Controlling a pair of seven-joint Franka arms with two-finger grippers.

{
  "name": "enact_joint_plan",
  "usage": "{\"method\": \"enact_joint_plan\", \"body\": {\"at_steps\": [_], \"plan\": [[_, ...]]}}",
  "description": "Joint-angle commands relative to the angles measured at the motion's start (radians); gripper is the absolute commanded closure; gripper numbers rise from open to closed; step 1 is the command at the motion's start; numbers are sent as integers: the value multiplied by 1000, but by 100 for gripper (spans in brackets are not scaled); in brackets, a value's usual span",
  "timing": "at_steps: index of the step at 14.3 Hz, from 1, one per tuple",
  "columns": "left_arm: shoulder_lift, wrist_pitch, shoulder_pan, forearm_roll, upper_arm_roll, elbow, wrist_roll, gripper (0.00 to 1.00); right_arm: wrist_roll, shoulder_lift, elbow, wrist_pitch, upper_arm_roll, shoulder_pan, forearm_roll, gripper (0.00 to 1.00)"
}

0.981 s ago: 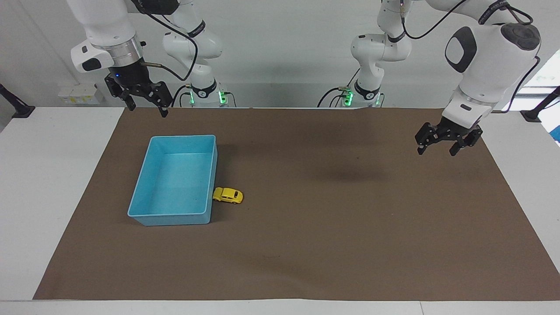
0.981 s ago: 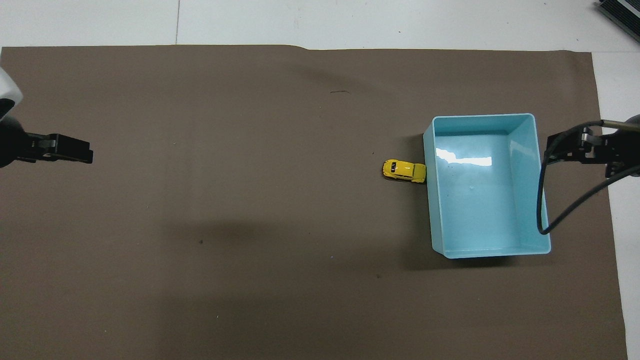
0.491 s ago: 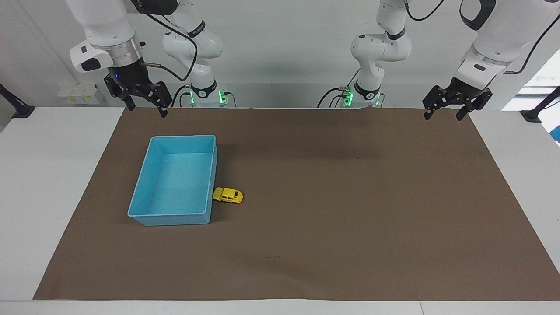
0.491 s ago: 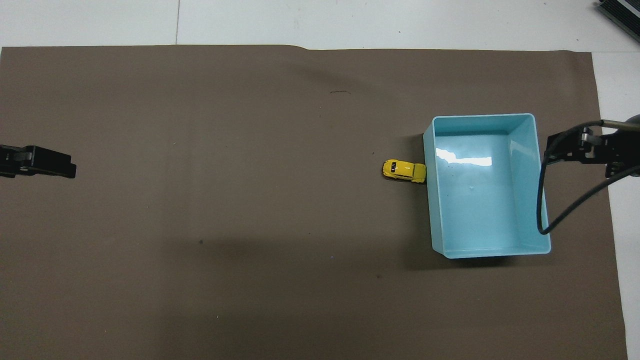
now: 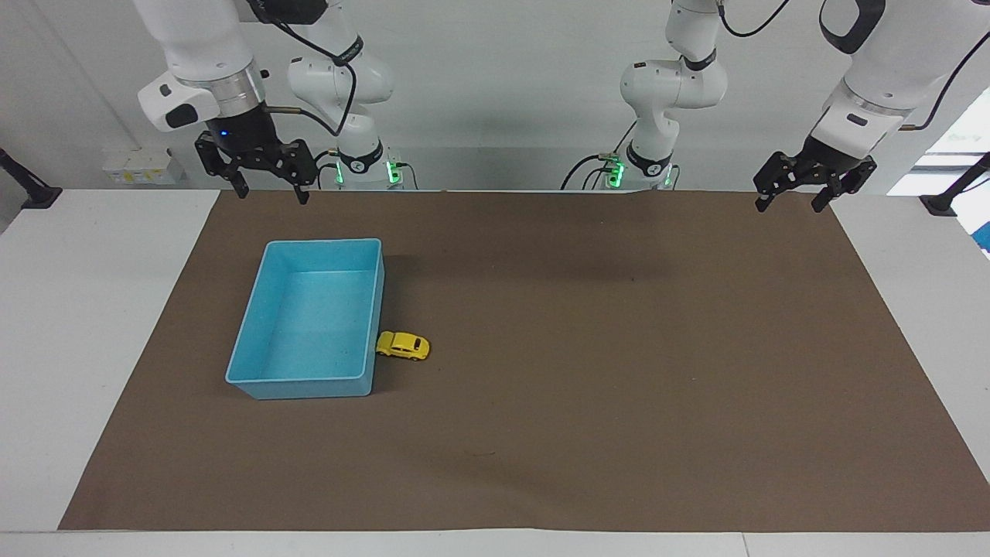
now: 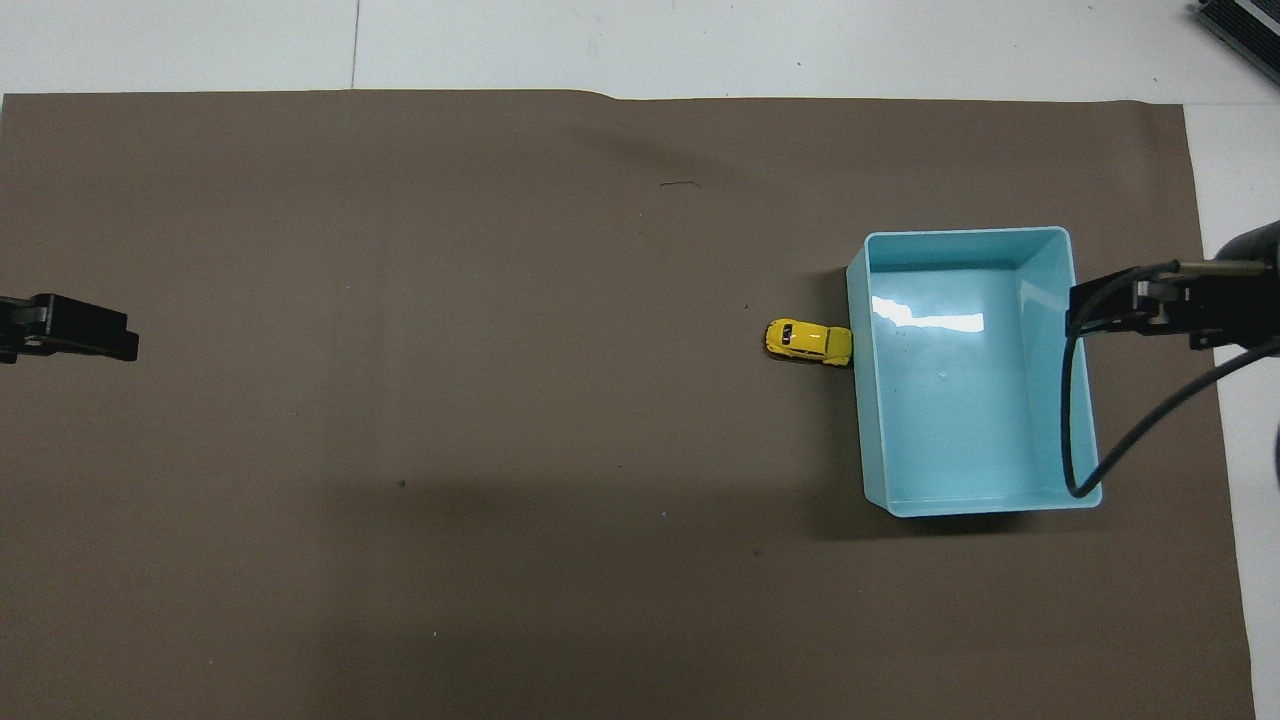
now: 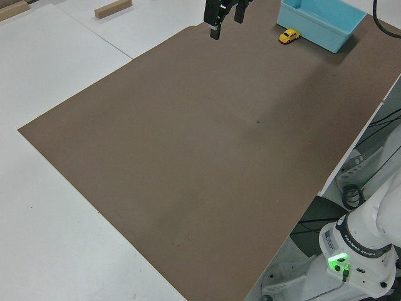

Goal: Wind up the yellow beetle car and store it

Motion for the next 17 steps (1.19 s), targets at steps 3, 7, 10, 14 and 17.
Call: {"method": "enact_joint_plan", "body": {"at_steps": [3, 7, 10, 14, 17], "plan": [[-2, -16, 22, 6, -6, 5, -2, 0, -597, -29, -27, 7, 5, 1, 57, 0], [-2, -16, 19, 6, -8, 7, -2, 0, -883, -44, -52, 9, 19, 1, 57, 0], [-2, -16, 20, 6, -8, 5, -2, 0, -1059, -44, -107, 80, 36, 6, 57, 0], [-2, -16, 20, 6, -8, 7, -2, 0, -1107, 25, -143, 182, 37, 64, 59, 0], [-2, -16, 20, 6, -8, 5, -2, 0, -1109, 71, -190, 274, 37, 104, 59, 0]]}}
